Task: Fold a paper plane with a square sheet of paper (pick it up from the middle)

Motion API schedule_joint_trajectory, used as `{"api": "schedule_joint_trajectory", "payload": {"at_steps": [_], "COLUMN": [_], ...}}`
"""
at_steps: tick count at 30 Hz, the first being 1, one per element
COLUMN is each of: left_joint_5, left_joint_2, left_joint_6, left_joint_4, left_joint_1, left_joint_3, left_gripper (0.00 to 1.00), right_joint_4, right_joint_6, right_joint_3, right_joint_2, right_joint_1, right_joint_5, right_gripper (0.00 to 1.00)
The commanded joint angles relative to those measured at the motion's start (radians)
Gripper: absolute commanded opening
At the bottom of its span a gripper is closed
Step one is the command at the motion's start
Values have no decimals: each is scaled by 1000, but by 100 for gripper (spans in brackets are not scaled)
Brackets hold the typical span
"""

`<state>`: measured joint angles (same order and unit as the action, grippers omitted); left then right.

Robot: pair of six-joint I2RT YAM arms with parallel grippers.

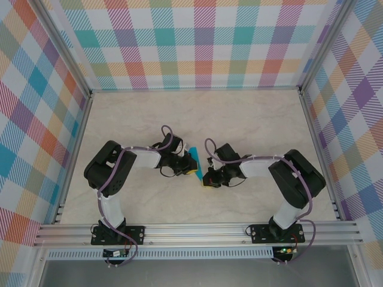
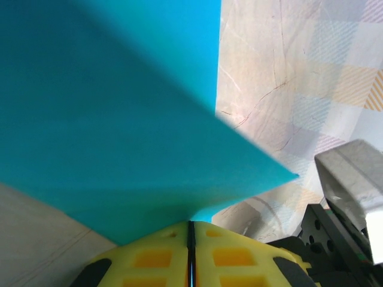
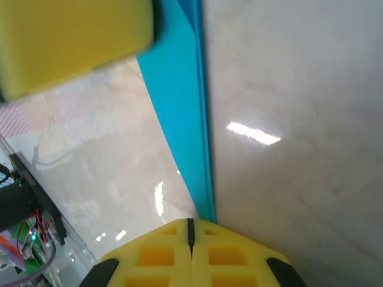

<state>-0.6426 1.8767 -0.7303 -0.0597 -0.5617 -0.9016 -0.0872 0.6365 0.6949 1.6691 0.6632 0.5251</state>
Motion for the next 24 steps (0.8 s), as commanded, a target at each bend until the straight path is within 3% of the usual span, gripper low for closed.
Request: {"api": "schedule_joint_trajectory", "payload": {"at_steps": [1, 6, 15, 24], "left_joint_5": [122, 99, 70, 46], "left_joint_2": [58, 52, 31, 8], "left_joint_6": [26, 26, 25, 44], "left_joint_4": [130, 110, 86, 73], "left_joint_1": [0, 0, 0, 0], "left_joint_3": [18, 13, 7, -30], "left_gripper": [9, 9, 10, 11], "right_joint_4": [-202, -208, -65, -95], "right_joint_6": [-34, -65, -23, -44], "right_joint_3": [-42, 67, 207, 165], "right_joint_2": [-37, -99, 72, 134], "right_joint_1": [10, 7, 9, 7], "right_joint_5": [-3, -42, -71, -105], "right_gripper": [0, 0, 0, 0]}}
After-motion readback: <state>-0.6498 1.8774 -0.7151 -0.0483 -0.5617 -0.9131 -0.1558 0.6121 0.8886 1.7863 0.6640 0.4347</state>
